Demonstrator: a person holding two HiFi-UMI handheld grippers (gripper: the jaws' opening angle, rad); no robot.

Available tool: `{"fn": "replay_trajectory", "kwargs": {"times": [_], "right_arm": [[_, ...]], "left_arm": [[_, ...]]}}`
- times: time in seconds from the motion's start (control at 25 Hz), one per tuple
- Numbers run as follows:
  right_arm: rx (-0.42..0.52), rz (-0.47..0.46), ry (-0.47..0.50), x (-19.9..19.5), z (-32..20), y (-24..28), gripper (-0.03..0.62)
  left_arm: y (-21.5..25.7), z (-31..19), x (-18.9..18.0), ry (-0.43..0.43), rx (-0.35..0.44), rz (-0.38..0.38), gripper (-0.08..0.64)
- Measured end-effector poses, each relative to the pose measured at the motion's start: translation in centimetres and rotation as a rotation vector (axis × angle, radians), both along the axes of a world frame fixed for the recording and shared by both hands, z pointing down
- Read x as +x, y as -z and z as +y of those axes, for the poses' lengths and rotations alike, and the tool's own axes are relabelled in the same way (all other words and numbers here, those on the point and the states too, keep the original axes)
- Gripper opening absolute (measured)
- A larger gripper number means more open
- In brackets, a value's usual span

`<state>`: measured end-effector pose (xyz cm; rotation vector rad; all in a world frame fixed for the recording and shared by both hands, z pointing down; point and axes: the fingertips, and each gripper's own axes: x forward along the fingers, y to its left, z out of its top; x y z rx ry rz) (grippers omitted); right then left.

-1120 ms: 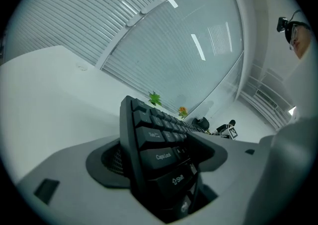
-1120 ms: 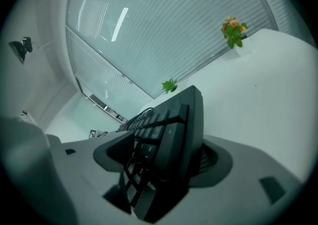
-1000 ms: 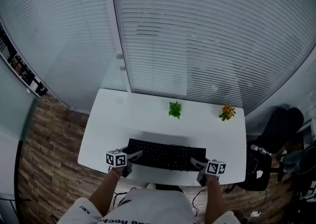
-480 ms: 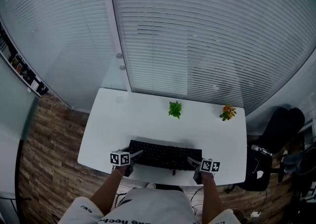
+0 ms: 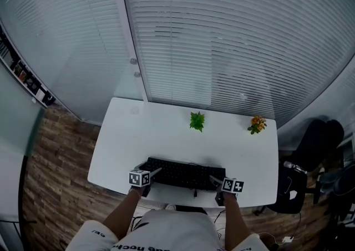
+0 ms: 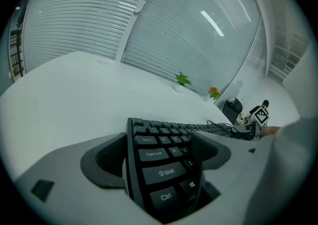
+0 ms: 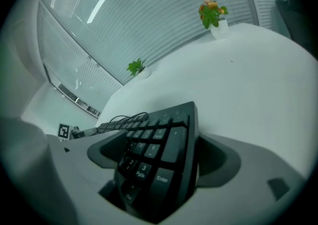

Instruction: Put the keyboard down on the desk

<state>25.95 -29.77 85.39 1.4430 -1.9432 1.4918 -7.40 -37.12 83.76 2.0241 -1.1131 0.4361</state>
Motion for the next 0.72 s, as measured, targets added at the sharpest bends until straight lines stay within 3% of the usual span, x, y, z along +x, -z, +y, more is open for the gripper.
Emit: {"fn": "replay_trajectory", "kwargs": {"times": [0.2,0.36,0.56,0.72], "right_arm": [[-0.004,0.020,-0.002,-0.1,-0.2,0.1,0.454],[0.004,0.089,0.015,0.1,-0.1,0.3,0.463],[-0.018,0.182,0.062,0.1,0.7,-0.5,0.457],[-0.005,0.207,0.043,0.1,0.4,-0.4,0.466]], "left_arm": [[0.2,-0.2,-0.2,0.000,0.009,-0.013,0.407],[0.3,0.2,-0.2,-0.002,0.007,-0.023,0.407],[-0.9,1.4,0.0,-0.058,-0.014,-0.120,0.406],[-0.9,1.3,-0.1,-0.063,-0.012,-0.117,0.405]]}}
